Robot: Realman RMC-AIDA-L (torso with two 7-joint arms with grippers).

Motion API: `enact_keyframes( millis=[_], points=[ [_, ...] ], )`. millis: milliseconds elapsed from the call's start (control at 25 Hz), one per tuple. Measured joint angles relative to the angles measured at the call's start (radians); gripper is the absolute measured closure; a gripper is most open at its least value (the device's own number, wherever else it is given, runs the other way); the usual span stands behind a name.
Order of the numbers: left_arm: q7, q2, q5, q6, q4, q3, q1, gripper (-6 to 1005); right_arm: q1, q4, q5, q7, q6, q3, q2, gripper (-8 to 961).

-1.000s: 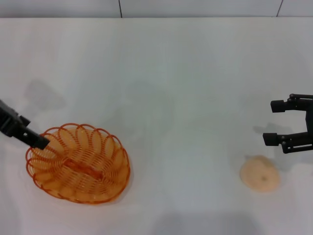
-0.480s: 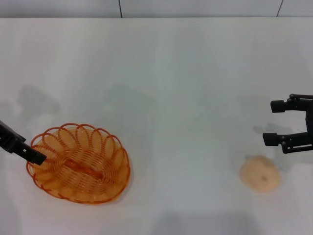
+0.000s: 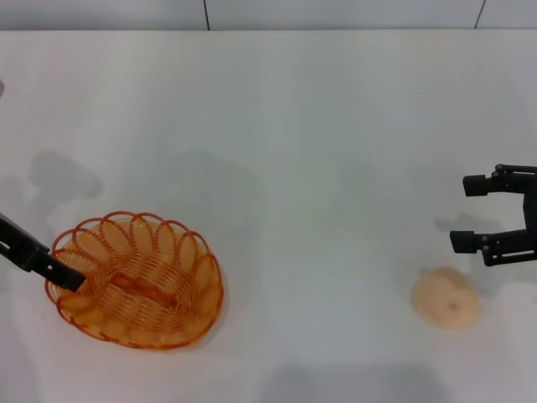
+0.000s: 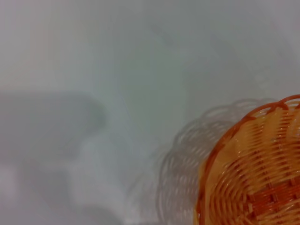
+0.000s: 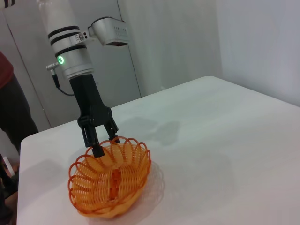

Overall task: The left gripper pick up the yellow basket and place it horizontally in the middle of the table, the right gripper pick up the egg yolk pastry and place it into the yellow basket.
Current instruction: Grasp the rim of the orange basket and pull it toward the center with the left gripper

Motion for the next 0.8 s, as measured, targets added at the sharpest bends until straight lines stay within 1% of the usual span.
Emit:
enact_keyframes(
  millis=[400,720,800],
  points=[
    [-0.035,0.0,0.003,-0.004,-0.001,0.0,-0.013,123,0.001,0.008,-0.001,0.0,-0.001,-0.001,0.0,82],
    [-0.073,-0.014,0.023,-0.008,-0.001,0.002,-0.024,124,0.005,0.019,-0.001,-0.008,-0.001,0.004,0.0,82],
    [-0.08,-0.016,0.025,-0.015,-0.001,0.002,-0.024,137,0.005,0.02,-0.001,-0.009,-0.001,0.004,0.0,82]
  ],
)
